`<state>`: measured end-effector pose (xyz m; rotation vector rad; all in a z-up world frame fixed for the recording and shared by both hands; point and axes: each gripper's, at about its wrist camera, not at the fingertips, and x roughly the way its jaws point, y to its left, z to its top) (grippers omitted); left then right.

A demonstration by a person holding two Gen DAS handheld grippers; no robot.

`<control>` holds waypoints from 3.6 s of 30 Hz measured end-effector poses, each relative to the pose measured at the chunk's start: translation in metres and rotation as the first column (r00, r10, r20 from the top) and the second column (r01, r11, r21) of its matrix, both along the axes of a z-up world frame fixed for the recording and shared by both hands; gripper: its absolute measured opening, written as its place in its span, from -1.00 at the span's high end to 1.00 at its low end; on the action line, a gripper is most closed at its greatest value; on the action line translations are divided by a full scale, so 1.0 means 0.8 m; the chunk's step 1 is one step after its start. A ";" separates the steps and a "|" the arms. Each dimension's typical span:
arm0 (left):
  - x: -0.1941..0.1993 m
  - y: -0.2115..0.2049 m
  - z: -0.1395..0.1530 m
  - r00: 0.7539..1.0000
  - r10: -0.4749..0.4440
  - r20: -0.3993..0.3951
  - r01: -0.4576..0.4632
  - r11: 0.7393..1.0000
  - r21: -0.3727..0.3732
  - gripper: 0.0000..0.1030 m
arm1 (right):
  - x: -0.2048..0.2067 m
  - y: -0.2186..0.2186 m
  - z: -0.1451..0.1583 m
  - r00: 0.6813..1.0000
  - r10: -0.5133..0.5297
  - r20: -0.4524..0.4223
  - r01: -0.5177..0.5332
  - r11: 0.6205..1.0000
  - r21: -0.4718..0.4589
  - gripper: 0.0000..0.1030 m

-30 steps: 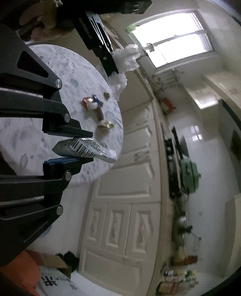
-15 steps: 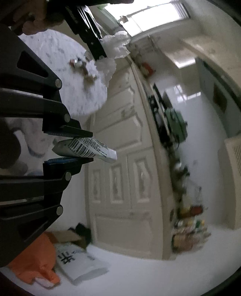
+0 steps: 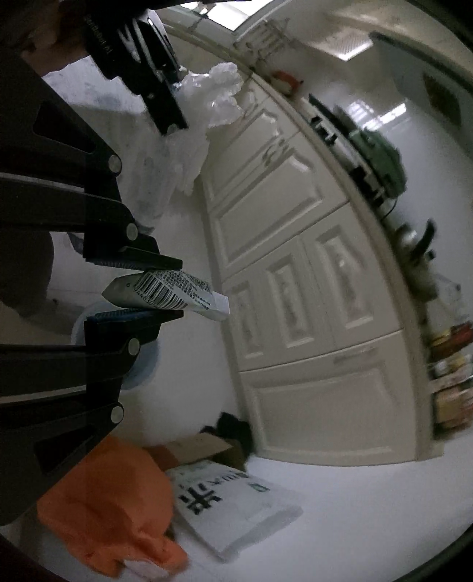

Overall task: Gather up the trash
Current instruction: 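Carry both items to the blue bin and release them inside, then move both open tools back over the remaining trash on the table, then grasp the blue snack bar wrapper with the left tool while the right tool grasps a white item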

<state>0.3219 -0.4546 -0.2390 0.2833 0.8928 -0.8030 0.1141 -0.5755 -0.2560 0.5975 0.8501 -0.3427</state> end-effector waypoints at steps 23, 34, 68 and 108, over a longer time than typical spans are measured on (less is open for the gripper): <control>0.078 -0.102 -0.067 0.992 0.100 -0.072 -0.084 0.978 0.193 -0.98 | 0.021 -0.049 -0.134 0.979 -0.131 -0.156 0.159 0.970 0.184 -1.00; 0.012 -0.021 0.007 0.994 0.107 -0.003 -0.107 0.990 0.088 -0.98 | 0.004 -0.017 -0.070 0.984 -0.131 -0.117 0.145 0.982 0.121 -1.00; -0.232 0.450 0.248 0.867 0.449 0.217 -0.371 0.871 -0.323 -0.98 | 0.034 0.277 0.239 0.947 0.226 0.227 -0.166 0.952 -0.257 -1.00; -0.097 0.606 0.117 0.699 0.711 0.074 -0.701 0.703 -0.120 -0.98 | 0.272 0.497 0.056 0.755 0.656 -0.020 -0.652 0.746 -0.137 -0.75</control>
